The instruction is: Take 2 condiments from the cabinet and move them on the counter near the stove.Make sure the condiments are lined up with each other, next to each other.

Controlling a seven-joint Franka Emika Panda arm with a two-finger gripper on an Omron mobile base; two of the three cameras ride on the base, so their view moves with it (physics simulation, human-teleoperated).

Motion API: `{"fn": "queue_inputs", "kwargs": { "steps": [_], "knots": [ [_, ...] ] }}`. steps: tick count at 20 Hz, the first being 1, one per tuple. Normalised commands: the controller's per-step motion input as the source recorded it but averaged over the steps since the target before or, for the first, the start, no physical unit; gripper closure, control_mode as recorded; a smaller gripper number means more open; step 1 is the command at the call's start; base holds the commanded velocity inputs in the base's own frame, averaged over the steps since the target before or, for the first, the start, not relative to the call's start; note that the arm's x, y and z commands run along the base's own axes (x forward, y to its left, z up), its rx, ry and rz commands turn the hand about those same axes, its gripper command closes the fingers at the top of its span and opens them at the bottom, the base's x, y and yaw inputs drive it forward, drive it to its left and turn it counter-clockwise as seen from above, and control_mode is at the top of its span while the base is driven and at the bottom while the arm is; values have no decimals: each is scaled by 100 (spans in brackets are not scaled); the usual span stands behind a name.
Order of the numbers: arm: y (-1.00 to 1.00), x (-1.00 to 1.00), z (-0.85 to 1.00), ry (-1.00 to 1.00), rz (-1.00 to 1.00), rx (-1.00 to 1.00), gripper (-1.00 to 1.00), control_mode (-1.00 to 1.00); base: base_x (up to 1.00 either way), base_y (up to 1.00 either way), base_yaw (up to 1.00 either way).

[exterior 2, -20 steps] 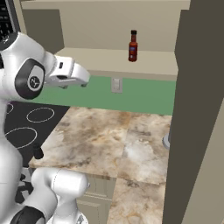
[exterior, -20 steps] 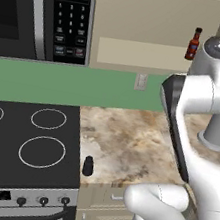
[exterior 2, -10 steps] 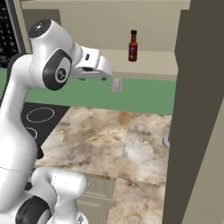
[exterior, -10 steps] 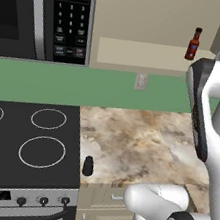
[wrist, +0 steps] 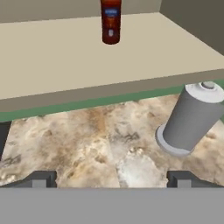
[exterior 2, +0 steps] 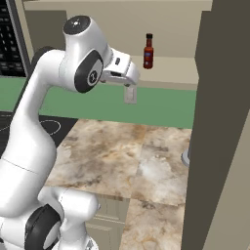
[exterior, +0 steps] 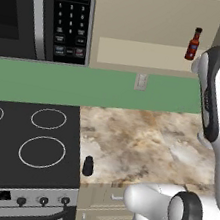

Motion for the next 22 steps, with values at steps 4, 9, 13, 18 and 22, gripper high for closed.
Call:
{"fn": "queue_inputs", "kwargs": {
  "steps": [4,9,13,18,22],
  "knots": [
    [-16,22,3,-9,0,13,-100,-100,0,0,0],
    [-14,31,3,-10,0,11,-100,-100,0,0,0],
    [-8,31,0,-18,0,7,-100,-100,0,0,0],
    [-5,26,4,-10,2,3,-100,-100,0,0,0],
    [0,23,2,-2,3,0,-100,-100,0,0,0]
  ]
}}
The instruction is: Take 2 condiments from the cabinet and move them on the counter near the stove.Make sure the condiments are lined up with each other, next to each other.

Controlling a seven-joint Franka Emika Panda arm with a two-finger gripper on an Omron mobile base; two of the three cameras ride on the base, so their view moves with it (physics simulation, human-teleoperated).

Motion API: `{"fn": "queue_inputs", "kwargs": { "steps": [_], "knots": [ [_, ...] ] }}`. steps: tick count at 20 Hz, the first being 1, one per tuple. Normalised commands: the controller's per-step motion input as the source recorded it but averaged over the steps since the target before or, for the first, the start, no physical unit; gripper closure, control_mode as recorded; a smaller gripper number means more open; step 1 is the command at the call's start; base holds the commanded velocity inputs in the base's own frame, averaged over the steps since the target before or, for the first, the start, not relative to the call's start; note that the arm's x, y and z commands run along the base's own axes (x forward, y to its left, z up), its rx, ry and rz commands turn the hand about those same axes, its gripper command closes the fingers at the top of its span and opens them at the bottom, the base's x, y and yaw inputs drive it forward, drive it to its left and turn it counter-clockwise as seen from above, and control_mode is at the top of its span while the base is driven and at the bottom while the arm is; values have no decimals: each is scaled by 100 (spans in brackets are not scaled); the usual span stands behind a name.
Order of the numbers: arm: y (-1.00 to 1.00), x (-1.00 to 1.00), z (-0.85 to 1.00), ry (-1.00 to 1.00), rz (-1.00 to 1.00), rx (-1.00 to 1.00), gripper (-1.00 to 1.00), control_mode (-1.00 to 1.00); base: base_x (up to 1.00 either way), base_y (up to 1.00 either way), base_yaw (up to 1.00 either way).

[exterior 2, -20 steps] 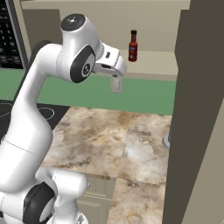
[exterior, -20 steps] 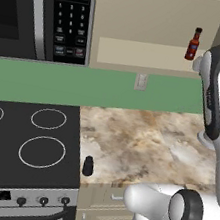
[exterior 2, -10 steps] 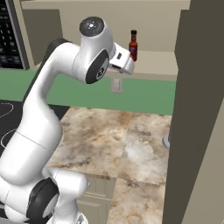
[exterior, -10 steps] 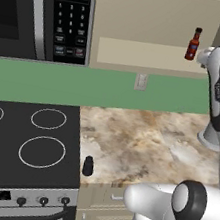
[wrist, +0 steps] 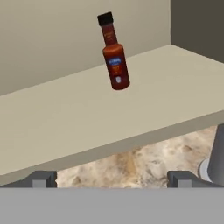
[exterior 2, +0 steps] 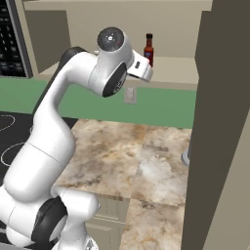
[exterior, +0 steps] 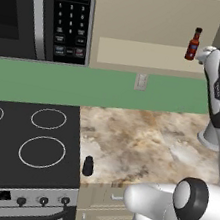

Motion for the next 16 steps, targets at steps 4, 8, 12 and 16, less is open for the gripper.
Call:
{"fn": "queue_inputs", "kwargs": {
  "steps": [4,8,12,16],
  "knots": [
    [0,36,6,0,4,0,-100,-100,0,0,0],
    [-6,34,16,0,4,0,-100,-100,0,0,0],
    [-10,27,16,0,1,0,-100,-100,0,0,0],
    [-8,24,3,0,0,0,-100,-100,0,0,0]
  ]
}}
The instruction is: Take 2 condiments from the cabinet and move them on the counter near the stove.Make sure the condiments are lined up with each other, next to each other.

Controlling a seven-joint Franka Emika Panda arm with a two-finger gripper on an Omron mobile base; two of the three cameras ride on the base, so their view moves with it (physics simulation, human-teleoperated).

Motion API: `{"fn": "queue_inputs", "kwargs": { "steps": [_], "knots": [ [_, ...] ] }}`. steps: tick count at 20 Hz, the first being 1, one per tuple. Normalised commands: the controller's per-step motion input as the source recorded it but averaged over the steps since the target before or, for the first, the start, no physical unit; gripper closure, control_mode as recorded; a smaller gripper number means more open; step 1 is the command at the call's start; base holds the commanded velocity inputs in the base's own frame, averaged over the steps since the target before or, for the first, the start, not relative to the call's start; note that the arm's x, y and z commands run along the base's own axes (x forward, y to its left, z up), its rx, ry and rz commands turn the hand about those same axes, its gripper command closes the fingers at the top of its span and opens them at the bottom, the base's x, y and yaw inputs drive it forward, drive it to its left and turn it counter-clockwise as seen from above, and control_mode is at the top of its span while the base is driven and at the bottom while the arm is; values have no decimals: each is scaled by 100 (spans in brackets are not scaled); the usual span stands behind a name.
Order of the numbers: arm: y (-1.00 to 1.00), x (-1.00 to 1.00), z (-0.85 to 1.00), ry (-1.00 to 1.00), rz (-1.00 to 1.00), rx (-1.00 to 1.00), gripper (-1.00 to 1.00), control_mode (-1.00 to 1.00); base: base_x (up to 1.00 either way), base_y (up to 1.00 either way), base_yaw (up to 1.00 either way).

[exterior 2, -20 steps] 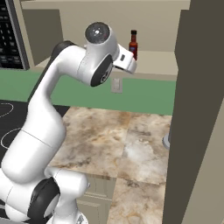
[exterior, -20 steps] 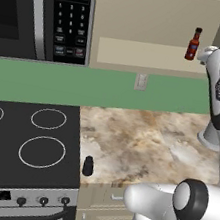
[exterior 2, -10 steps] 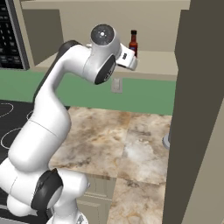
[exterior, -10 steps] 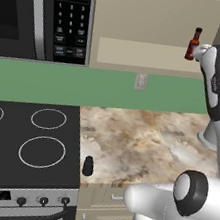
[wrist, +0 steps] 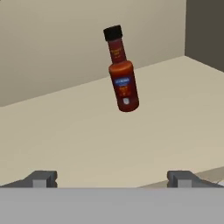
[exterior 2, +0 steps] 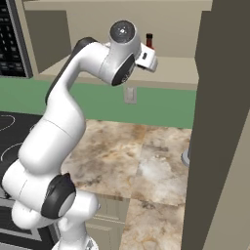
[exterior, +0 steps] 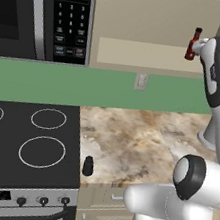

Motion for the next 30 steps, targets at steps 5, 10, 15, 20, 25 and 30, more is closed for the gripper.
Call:
{"fn": "queue_inputs", "kwargs": {
  "steps": [5,10,15,20,25,30],
  "knots": [
    [-7,23,0,0,0,0,-100,-100,0,0,0],
    [-8,26,0,0,0,0,-100,-100,0,0,0],
    [-1,30,0,-1,0,0,-100,-100,0,0,0],
    [0,29,0,-2,0,0,-100,-100,0,0,0],
    [-5,30,0,0,0,0,-100,-100,0,0,0],
    [-8,27,-2,0,0,0,-100,-100,0,0,0]
  ]
}}
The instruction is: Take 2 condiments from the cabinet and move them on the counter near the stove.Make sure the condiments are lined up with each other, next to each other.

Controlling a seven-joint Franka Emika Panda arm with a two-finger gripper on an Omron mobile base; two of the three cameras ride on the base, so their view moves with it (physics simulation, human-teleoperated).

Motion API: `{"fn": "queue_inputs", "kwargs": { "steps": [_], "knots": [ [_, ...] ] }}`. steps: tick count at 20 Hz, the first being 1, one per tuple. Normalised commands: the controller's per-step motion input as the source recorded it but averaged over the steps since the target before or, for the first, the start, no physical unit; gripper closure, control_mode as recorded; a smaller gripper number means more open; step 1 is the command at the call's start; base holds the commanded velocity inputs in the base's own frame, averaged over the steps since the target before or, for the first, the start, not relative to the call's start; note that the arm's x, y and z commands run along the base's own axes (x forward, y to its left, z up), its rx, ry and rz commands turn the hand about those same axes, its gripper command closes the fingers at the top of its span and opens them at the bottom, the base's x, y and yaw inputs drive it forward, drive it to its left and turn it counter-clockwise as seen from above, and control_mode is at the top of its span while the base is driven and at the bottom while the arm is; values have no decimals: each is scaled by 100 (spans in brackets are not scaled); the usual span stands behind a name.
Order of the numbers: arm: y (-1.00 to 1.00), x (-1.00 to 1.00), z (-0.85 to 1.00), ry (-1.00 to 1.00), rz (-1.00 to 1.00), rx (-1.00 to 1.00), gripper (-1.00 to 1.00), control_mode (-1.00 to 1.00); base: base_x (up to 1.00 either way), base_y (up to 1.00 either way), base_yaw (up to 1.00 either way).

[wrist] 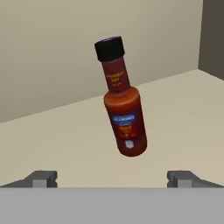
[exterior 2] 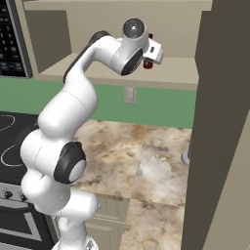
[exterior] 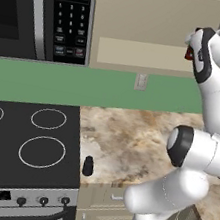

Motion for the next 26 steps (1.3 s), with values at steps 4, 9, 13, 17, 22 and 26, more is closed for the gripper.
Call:
{"fn": "queue_inputs", "kwargs": {
  "steps": [4,9,13,17,22,26],
  "knots": [
    [-11,23,0,0,0,0,-100,-100,0,0,0],
    [-8,22,-1,0,0,0,-100,-100,0,0,0],
    [-3,18,0,0,0,0,-100,-100,0,0,0],
    [-1,23,-5,0,0,0,-100,-100,0,0,0],
    [-2,15,-2,0,0,0,-100,-100,0,0,0],
    [-1,9,-3,0,0,0,-100,-100,0,0,0]
  ]
}}
